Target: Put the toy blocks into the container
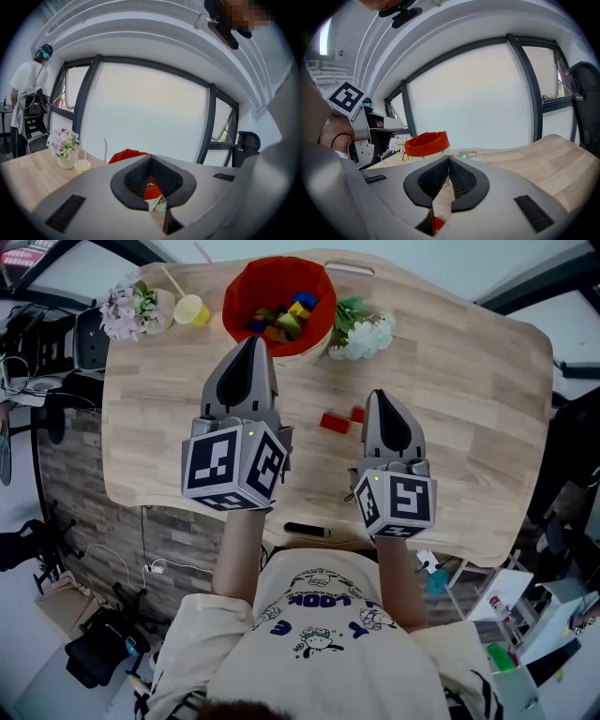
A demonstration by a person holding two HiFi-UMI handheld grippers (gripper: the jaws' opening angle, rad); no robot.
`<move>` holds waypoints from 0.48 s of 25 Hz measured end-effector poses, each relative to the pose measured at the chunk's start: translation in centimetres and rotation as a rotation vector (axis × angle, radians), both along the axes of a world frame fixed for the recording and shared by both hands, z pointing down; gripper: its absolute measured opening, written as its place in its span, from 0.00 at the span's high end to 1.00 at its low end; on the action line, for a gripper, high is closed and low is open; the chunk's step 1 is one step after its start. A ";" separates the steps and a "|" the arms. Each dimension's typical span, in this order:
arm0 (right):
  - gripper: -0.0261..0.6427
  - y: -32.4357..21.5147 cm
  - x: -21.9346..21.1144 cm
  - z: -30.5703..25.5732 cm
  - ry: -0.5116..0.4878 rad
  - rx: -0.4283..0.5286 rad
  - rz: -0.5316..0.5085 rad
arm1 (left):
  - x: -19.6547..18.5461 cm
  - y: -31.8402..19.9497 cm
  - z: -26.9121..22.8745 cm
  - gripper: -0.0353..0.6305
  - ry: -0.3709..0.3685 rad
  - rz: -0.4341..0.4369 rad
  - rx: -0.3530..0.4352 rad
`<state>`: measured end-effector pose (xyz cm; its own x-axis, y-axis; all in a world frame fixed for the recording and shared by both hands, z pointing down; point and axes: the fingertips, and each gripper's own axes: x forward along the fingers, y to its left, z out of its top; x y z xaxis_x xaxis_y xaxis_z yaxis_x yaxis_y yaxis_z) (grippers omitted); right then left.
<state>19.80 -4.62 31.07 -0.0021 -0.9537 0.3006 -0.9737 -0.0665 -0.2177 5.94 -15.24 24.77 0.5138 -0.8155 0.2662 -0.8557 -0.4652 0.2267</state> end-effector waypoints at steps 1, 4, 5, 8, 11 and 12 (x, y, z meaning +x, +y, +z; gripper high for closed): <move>0.96 0.1 -0.1 -0.1 0.003 0.001 0.000 | -0.1 0.2 0.0 0.90 0.002 0.001 0.000; 0.96 0.4 -0.1 -0.2 0.013 0.000 0.001 | -0.3 0.8 0.0 0.90 0.003 0.006 -0.003; 0.96 0.5 -0.1 -0.2 0.017 -0.002 0.002 | -0.3 1.0 0.0 0.90 0.002 0.008 -0.004; 0.96 0.8 0.1 0.2 0.036 -0.015 0.006 | -0.5 1.6 0.4 0.90 -0.007 0.017 -0.006; 0.96 1.2 0.4 0.9 0.055 -0.035 0.010 | -0.5 2.4 1.0 0.90 -0.012 0.026 -0.016; 0.96 1.4 0.5 1.1 0.059 -0.044 0.011 | -0.4 2.7 1.3 0.90 -0.012 0.030 -0.022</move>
<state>20.33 -3.21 32.20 0.0270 -0.9396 0.3412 -0.9839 -0.0853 -0.1571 5.53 -12.58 26.03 0.5346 -0.7935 0.2907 -0.8442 -0.4857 0.2268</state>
